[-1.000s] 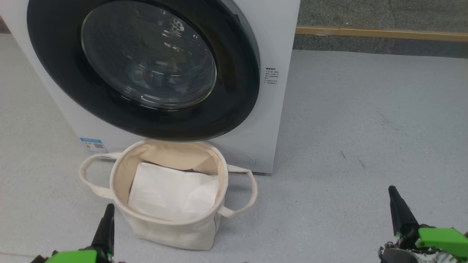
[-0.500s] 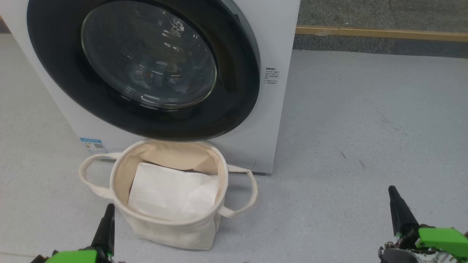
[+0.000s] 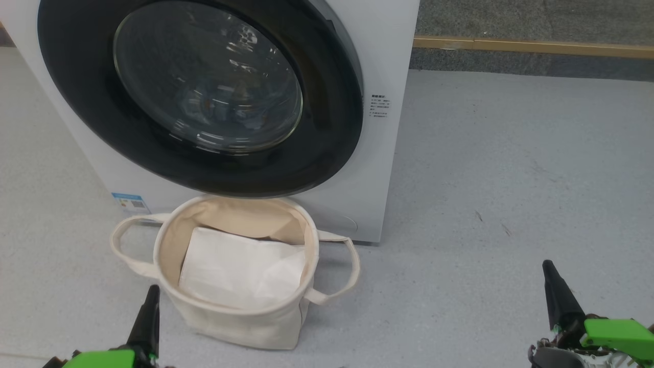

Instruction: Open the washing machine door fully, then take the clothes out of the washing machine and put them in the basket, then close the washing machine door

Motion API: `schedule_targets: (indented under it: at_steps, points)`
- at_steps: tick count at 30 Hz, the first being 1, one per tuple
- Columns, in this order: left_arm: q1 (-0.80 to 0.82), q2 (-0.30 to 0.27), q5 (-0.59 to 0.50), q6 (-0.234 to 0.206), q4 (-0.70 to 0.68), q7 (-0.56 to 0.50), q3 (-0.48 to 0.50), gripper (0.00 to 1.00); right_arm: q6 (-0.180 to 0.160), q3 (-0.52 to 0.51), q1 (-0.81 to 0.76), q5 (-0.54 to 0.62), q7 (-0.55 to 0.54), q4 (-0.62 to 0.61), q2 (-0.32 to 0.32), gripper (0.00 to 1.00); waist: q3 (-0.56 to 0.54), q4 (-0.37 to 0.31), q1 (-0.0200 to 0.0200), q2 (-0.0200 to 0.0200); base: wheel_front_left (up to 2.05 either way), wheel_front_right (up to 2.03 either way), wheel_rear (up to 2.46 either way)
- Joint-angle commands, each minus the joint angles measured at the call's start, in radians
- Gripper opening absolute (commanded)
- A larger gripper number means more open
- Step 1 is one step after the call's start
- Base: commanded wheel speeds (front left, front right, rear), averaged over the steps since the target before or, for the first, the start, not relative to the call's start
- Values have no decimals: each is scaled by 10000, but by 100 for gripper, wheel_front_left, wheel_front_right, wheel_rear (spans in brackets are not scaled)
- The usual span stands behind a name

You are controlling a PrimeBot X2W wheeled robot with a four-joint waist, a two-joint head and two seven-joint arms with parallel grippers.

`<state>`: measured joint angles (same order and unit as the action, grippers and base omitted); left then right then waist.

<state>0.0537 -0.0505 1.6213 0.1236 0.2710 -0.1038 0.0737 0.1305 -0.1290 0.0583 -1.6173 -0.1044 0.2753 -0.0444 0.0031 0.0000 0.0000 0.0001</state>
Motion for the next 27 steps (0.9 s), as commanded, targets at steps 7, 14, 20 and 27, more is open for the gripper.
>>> schedule_targets:
  at_steps: [7,14,20,27]
  points:
    - [538,-42,-83,71,-262,-50,347,0,2,170,494,72,-73,-306,-79,0,0,0,0,-1,0,0,0]
    - [538,-38,-88,71,-262,-55,352,0,2,167,494,75,-75,-306,-77,0,0,0,0,-1,0,0,0]
    - [539,-34,-92,71,-262,-59,357,0,2,165,494,77,-77,-306,-75,0,0,0,0,-1,0,0,0]
    - [539,-30,-97,71,-261,-64,363,0,2,162,495,79,-80,-306,-73,0,0,0,0,-1,0,0,0]
